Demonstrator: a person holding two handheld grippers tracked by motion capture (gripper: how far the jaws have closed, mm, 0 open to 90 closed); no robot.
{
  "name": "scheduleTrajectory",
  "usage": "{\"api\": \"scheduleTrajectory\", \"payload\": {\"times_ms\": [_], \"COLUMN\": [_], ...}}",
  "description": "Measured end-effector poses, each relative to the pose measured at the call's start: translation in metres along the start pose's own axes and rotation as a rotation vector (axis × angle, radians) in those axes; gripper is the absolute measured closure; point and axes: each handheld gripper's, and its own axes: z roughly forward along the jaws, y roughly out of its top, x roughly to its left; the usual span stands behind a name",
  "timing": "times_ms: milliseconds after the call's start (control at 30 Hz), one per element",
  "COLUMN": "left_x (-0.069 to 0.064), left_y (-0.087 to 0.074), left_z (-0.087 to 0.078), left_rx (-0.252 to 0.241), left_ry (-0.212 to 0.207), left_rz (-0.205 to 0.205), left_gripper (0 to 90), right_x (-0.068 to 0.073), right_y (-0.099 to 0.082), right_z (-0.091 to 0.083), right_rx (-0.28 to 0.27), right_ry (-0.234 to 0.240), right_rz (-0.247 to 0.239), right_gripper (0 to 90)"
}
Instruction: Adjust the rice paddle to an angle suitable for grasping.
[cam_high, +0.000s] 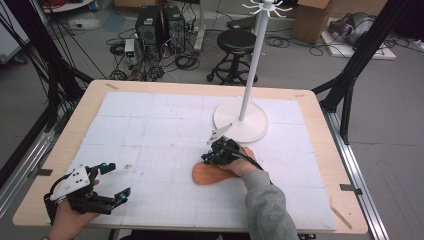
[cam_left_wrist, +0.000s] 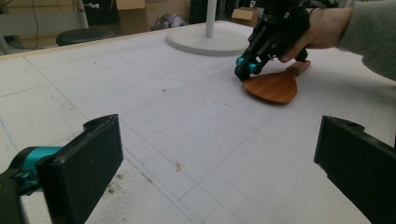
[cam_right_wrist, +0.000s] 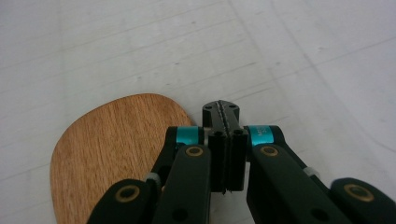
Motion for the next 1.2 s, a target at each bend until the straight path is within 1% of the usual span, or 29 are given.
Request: {"api": "scheduleTrajectory", "payload": {"times_ms": [33, 67, 100, 133, 167, 233, 267, 300, 333, 400, 500, 567, 633, 833, 867, 900, 967, 1000, 1033, 1200], "left_x": [0.000, 0.000, 0.000, 0.000, 0.000, -0.001, -0.001, -0.001, -0.001, -0.001, -0.001, -0.001, -0.001, -0.001, -0.001, -0.001, -0.001, -0.001, -0.001, -0.001], "left_y": [0.000, 0.000, 0.000, 0.000, 0.000, 0.000, 0.000, 0.000, 0.000, 0.000, 0.000, 0.000, 0.000, 0.001, 0.001, 0.001, 0.001, 0.001, 0.001, 0.001], "left_z": [0.000, 0.000, 0.001, 0.001, 0.001, 0.001, 0.001, 0.001, 0.001, 0.001, 0.002, 0.002, 0.002, 0.001, 0.001, 0.001, 0.000, 0.000, 0.000, 0.000], "left_rx": [0.000, 0.002, 0.001, 0.001, 0.002, 0.004, 0.004, 0.004, 0.004, 0.004, 0.005, 0.006, 0.006, 0.004, 0.004, 0.003, 0.003, 0.002, 0.002, 0.003], "left_ry": [-0.001, -0.001, 0.000, 0.000, 0.000, -0.002, -0.002, -0.002, -0.002, -0.002, -0.005, -0.005, -0.004, 0.000, 0.000, 0.000, 0.000, 0.001, 0.001, -0.004], "left_rz": [-0.005, -0.003, -0.005, -0.005, -0.004, -0.002, -0.002, 0.000, 0.000, 0.000, -0.003, -0.001, -0.001, 0.000, -0.001, -0.001, -0.001, 0.002, 0.003, 0.004], "left_gripper": [1.8, 1.8, 1.8, 1.8, 1.8, 1.8, 1.8, 1.8, 1.8, 1.8, 1.8, 1.8, 1.8, 1.8, 1.8, 1.7, 1.8, 1.8, 1.8, 1.8], "right_x": [0.004, 0.004, 0.009, 0.009, 0.015, 0.016, 0.020, 0.024, 0.024, 0.029, 0.035, 0.039, 0.045, 0.052, 0.054, 0.055, 0.058, 0.061, 0.066, 0.067], "right_y": [-0.002, -0.002, -0.004, -0.004, -0.005, -0.005, -0.006, -0.008, -0.008, -0.012, -0.016, -0.019, -0.022, -0.032, -0.034, -0.035, -0.037, -0.037, -0.037, -0.039], "right_z": [-0.001, -0.001, -0.002, -0.002, -0.004, -0.004, -0.005, -0.007, -0.007, -0.008, -0.011, -0.012, -0.015, -0.020, -0.022, -0.022, -0.025, -0.026, -0.028, -0.028], "right_rx": [-0.002, -0.002, -0.001, -0.001, 0.010, 0.012, 0.022, 0.023, 0.023, 0.018, 0.012, 0.006, 0.009, -0.012, -0.014, -0.016, -0.003, 0.004, 0.012, -0.001], "right_ry": [0.021, 0.021, 0.033, 0.033, 0.021, 0.018, 0.035, 0.050, 0.050, 0.068, 0.082, 0.083, 0.085, 0.094, 0.102, 0.099, 0.100, 0.092, 0.064, 0.051], "right_rz": [-0.005, -0.005, -0.018, -0.018, -0.028, -0.027, -0.023, -0.035, -0.035, -0.041, -0.048, -0.051, -0.067, -0.059, -0.054, -0.060, -0.073, -0.080, -0.108, -0.128], "right_gripper": [90.0, 90.0, 90.0, 90.0, 90.0, 90.0, 90.0, 90.0, 90.0, 90.0, 90.0, 90.0, 90.0, 90.0, 90.0, 90.0, 90.0, 90.0, 90.0, 90.0]}}
